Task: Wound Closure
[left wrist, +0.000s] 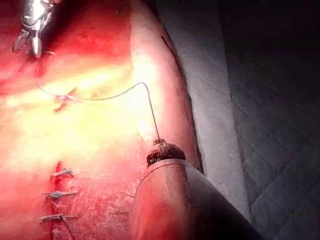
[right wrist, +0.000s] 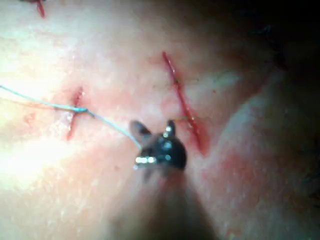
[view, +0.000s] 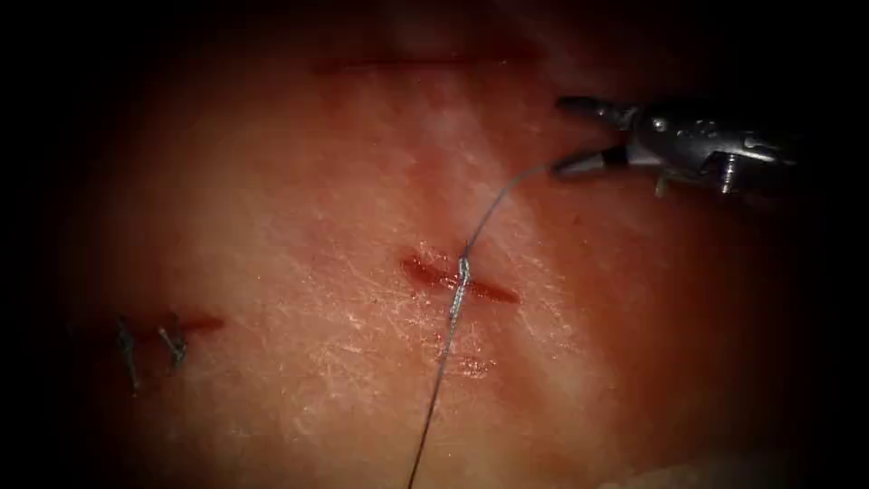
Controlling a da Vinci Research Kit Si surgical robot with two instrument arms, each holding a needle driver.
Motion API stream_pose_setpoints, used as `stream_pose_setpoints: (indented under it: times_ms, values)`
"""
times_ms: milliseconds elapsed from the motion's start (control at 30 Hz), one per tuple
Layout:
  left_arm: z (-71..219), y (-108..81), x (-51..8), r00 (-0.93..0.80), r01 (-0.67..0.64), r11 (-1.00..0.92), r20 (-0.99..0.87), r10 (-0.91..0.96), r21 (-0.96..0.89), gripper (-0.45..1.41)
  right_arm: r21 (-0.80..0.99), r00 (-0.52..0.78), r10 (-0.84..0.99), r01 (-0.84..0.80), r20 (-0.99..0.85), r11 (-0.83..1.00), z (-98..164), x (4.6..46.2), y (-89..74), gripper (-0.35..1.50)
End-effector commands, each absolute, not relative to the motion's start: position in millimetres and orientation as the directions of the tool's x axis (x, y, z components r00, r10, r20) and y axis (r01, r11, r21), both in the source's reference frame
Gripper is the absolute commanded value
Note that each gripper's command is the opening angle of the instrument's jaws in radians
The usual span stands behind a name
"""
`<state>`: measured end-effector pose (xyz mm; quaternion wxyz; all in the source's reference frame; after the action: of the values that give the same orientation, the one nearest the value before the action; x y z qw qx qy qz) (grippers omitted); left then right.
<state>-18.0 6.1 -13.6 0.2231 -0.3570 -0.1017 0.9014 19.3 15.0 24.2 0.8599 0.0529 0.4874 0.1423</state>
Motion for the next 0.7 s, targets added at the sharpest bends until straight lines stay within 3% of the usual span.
stream_pose_setpoints:
  times_ms: [33,267,700]
  values:
    - [-13.5,6.5,-18.3,-0.648,-0.331,-0.882,-0.599,0.471,-0.335,-0.45,0.23,0.482,0.311,-0.219,-0.82,0.948,24.4,18.3,14.9,1.3]
    - [-17.0,13.5,-17.9,-0.641,-0.34,-0.9,-0.632,0.435,-0.274,-0.45,0.287,0.431,0.355,-0.217,-0.829,0.933,23.3,19.0,11.0,1.28]
    - [-21.2,21.0,-16.7,-0.639,-0.35,-0.912,-0.657,0.399,-0.214,-0.45,0.295,0.369,0.328,-0.143,-0.87,0.945,21.7,28.7,6.8,1.25]
